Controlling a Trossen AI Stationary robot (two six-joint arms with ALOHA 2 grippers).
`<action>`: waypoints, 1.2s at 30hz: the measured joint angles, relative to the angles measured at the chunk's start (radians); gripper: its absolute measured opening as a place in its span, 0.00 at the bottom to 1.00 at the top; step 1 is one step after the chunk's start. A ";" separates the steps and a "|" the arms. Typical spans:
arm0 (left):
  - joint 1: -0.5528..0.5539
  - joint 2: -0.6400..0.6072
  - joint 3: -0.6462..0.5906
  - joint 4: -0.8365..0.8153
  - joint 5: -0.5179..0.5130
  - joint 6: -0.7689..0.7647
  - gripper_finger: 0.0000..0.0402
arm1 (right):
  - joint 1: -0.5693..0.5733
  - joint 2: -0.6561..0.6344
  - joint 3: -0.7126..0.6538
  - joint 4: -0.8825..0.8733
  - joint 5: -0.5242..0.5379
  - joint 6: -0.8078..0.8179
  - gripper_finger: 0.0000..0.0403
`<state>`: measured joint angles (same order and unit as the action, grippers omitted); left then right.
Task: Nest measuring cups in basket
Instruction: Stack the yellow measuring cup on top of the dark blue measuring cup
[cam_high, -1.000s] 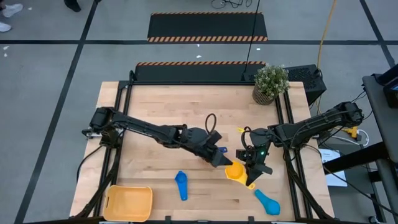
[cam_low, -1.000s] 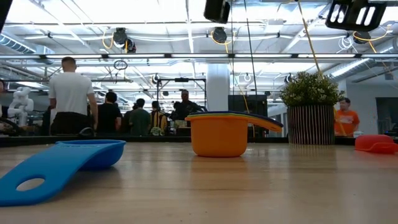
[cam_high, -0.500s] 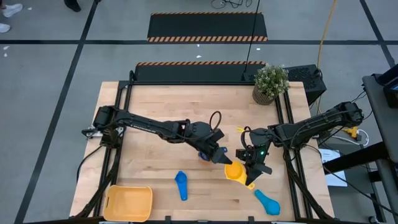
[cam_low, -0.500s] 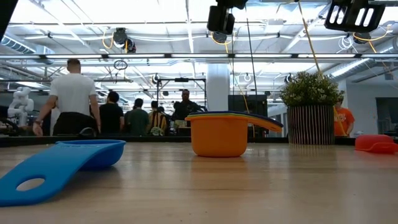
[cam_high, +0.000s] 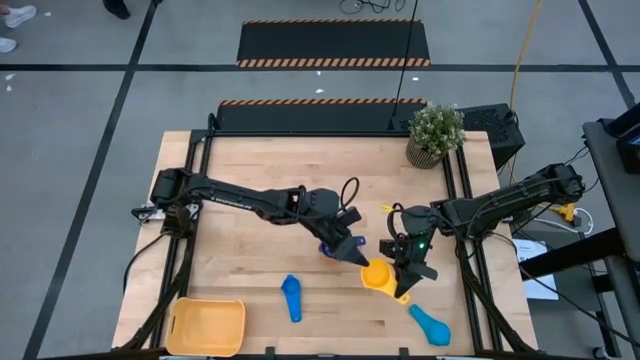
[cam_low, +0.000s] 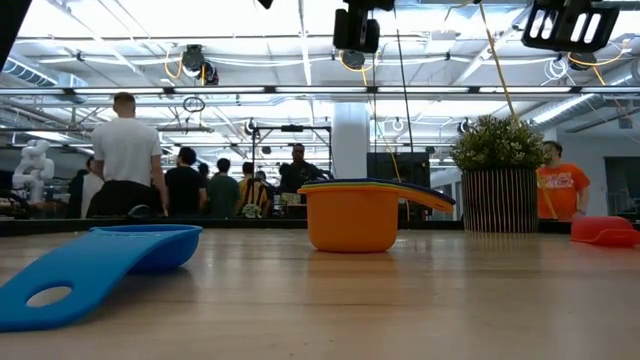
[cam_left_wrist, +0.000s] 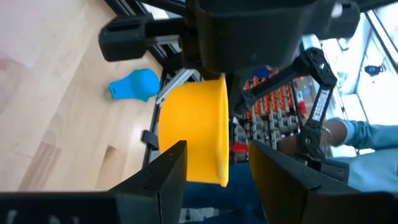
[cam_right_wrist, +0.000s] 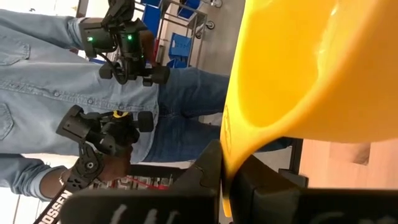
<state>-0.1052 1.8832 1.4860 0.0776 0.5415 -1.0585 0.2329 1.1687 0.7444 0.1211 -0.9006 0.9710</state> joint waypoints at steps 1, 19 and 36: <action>-0.004 0.000 0.000 0.000 0.000 0.006 0.44 | 0.000 0.000 0.000 0.000 -0.002 0.000 0.00; -0.018 -0.001 0.000 -0.009 0.012 0.080 0.10 | 0.000 -0.001 0.000 -0.001 -0.022 0.003 0.00; -0.022 -0.031 0.000 -0.011 -0.007 0.138 0.01 | -0.003 -0.039 0.000 0.002 0.127 0.018 0.25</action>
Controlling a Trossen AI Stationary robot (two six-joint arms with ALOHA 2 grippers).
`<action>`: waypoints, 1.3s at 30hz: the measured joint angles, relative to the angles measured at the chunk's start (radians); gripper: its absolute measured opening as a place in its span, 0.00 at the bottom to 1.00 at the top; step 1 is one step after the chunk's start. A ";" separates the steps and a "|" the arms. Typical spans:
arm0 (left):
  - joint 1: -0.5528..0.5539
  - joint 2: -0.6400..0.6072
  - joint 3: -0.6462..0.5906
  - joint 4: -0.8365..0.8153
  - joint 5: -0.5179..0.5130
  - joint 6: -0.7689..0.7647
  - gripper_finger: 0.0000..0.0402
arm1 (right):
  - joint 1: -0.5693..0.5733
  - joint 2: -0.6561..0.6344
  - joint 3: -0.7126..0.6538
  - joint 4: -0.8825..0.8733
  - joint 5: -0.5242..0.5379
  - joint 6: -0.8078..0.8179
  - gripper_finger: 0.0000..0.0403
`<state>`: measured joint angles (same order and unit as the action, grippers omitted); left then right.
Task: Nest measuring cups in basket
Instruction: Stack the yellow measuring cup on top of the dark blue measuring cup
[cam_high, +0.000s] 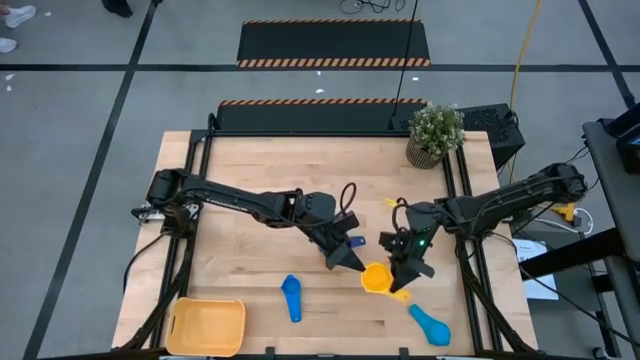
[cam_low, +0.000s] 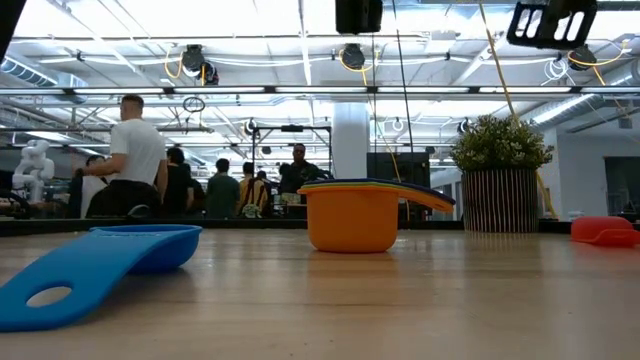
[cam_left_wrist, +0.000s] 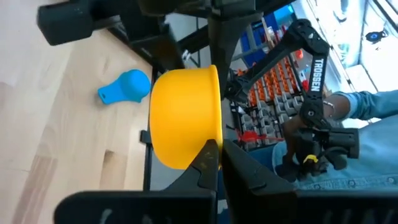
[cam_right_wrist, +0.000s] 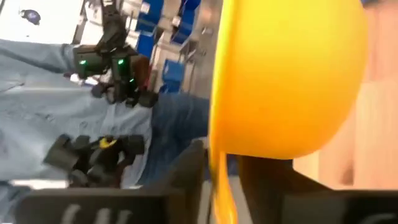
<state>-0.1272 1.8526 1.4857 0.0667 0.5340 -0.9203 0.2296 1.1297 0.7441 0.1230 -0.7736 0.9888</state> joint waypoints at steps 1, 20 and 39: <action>0.000 -0.009 0.000 -0.013 -0.008 0.007 0.01 | 0.001 -0.011 0.000 -0.002 0.023 0.003 0.29; -0.021 -0.345 -0.225 -0.196 -0.345 0.027 0.01 | -0.001 -0.242 0.000 -0.353 0.293 -0.029 0.58; -0.177 -0.478 -0.593 0.359 -0.795 -0.059 0.01 | -0.007 -0.200 0.001 -0.129 0.543 0.083 0.58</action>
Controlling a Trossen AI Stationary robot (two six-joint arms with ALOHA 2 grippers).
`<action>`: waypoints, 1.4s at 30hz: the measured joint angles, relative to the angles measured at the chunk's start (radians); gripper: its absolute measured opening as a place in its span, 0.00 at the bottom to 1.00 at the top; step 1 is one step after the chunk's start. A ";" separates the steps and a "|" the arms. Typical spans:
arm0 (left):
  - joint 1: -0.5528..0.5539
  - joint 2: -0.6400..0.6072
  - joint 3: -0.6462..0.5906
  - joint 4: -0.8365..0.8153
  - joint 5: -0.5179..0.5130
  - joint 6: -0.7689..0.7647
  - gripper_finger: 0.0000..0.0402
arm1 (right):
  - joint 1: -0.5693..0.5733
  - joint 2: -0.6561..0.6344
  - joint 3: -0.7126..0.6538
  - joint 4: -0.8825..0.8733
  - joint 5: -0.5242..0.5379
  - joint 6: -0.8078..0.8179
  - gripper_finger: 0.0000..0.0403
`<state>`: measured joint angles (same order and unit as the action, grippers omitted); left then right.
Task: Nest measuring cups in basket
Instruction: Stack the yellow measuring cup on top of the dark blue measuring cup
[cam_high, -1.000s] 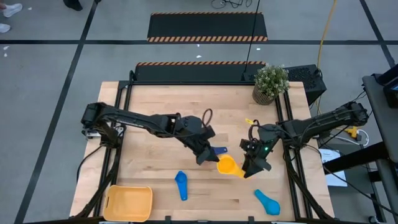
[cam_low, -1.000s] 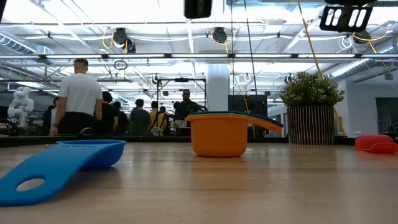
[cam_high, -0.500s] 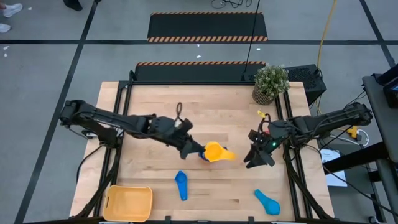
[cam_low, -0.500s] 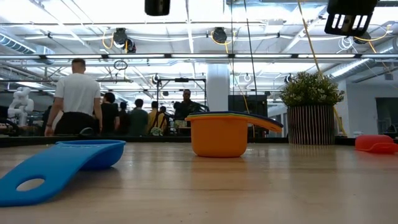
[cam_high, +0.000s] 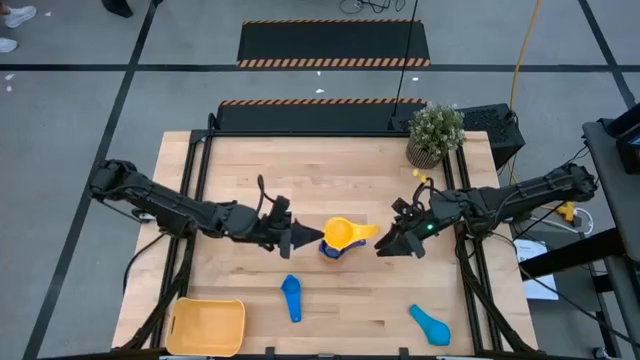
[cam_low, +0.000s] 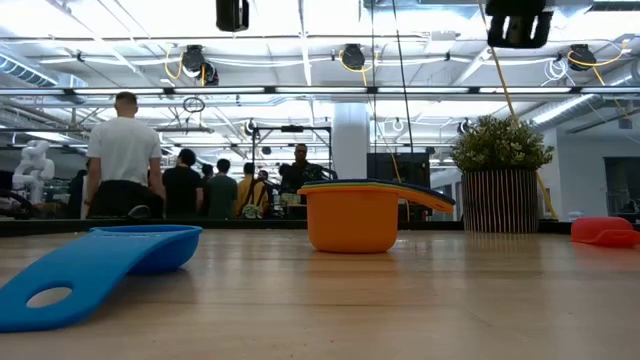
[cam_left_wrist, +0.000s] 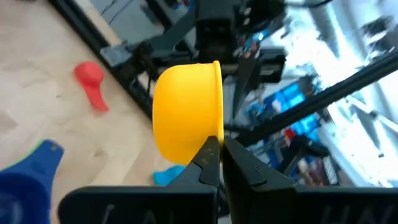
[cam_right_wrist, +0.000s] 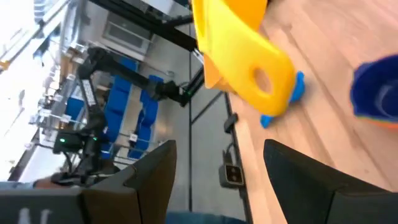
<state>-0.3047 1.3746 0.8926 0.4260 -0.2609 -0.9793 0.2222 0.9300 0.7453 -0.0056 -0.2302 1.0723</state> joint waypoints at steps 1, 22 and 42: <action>-0.002 0.000 -0.011 0.027 -0.011 0.001 0.01 | -0.001 0.012 -0.001 0.024 0.000 0.003 0.58; -0.018 0.000 -0.033 0.277 -0.038 0.070 0.02 | -0.063 -0.007 -0.001 0.347 0.152 -0.097 0.58; -0.036 0.000 -0.033 0.283 -0.038 0.068 0.01 | -0.066 -0.006 -0.001 0.400 0.069 -0.112 0.31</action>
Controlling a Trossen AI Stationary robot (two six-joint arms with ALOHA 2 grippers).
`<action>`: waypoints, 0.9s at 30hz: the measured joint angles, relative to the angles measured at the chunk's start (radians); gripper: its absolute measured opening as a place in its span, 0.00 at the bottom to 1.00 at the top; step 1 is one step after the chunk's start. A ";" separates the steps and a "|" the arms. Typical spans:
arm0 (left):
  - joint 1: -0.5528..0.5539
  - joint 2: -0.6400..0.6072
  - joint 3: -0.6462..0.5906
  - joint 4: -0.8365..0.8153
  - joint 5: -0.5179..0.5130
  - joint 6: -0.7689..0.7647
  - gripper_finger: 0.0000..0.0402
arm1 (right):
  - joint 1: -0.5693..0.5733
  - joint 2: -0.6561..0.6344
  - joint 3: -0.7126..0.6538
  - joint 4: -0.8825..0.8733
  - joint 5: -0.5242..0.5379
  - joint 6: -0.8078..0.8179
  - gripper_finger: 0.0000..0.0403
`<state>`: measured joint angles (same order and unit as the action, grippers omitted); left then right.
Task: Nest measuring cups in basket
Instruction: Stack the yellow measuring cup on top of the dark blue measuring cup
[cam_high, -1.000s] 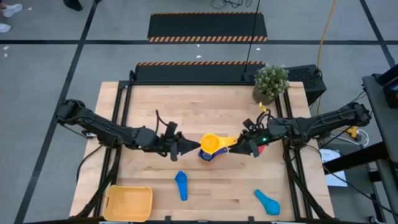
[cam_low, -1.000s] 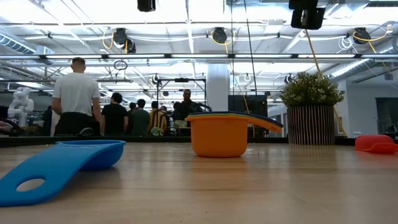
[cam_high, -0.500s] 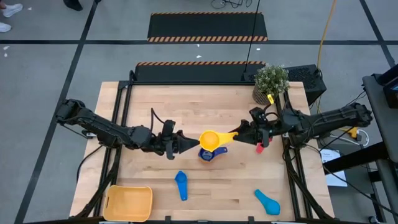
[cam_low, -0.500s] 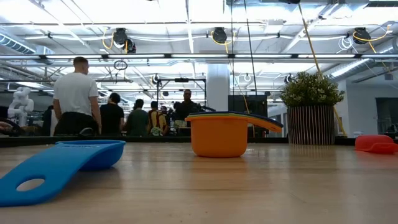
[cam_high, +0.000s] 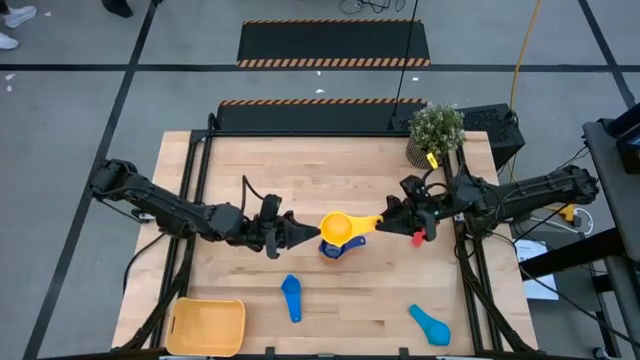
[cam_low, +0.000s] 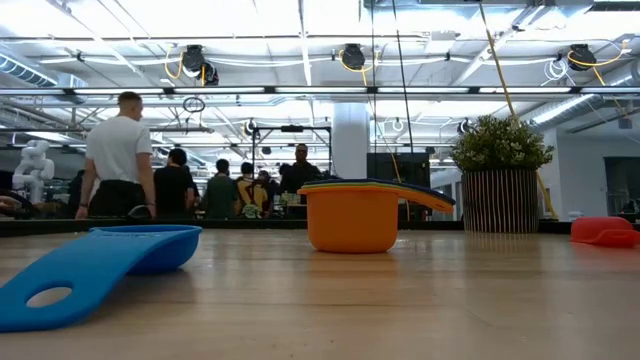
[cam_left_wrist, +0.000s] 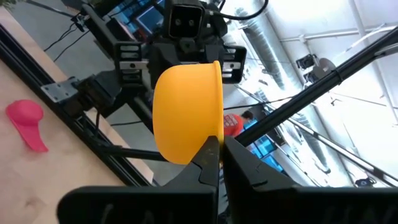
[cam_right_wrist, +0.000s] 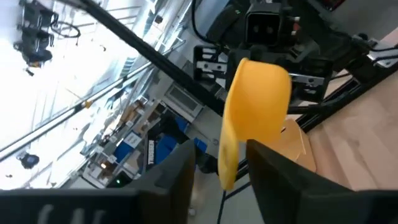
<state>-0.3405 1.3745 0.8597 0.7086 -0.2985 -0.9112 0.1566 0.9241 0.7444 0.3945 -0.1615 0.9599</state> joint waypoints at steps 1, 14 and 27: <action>0.000 0.000 0.000 0.000 0.000 0.000 0.01 | 0.000 0.000 0.000 0.006 0.000 -0.009 0.29; 0.000 0.000 0.000 0.001 0.001 0.016 0.06 | 0.000 0.000 0.000 0.070 -0.021 -0.057 0.01; 0.001 -0.042 0.000 -0.045 -0.026 -0.005 0.43 | 0.000 0.000 0.000 0.004 -0.021 0.001 0.00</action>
<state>-0.3397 1.3321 0.8600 0.6634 -0.3241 -0.9159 0.1566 0.9241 0.7441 0.3983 -0.1825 0.9606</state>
